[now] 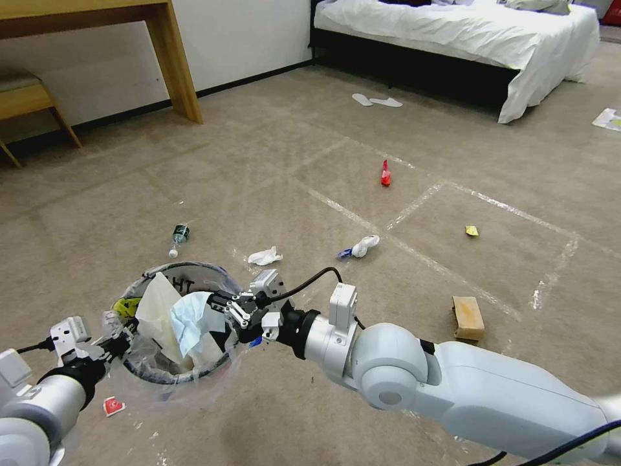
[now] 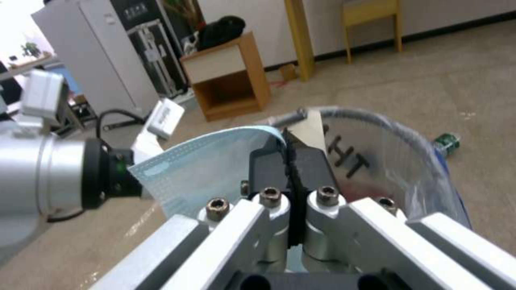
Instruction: Pick up the trash bin and place the garbage on the floor into it.
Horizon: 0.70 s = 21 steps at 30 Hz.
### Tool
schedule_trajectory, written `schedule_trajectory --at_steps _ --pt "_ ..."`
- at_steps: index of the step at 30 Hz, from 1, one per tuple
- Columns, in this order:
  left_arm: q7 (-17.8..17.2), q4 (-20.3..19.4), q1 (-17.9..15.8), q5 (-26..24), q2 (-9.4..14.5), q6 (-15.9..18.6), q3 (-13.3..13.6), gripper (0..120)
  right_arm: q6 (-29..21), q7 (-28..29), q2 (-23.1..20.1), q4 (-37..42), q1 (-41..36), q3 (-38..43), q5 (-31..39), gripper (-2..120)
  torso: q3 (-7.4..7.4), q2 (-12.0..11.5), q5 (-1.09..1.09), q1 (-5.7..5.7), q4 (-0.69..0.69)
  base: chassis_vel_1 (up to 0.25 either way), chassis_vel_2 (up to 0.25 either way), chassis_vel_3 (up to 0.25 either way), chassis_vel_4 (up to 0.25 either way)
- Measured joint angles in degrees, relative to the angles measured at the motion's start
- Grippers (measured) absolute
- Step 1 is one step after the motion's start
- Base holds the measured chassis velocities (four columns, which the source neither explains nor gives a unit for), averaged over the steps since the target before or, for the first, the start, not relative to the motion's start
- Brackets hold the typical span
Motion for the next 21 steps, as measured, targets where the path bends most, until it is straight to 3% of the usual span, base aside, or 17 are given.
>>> schedule_trajectory --at_steps 21 --pt "0.2 -3.5 3.4 1.2 -3.0 0.0 -1.4 2 -0.4 0.6 0.2 -1.0 0.8 -3.1 -2.6 0 0.00 0.0 0.00 0.00 0.00 0.000 0.000 0.000 0.000"
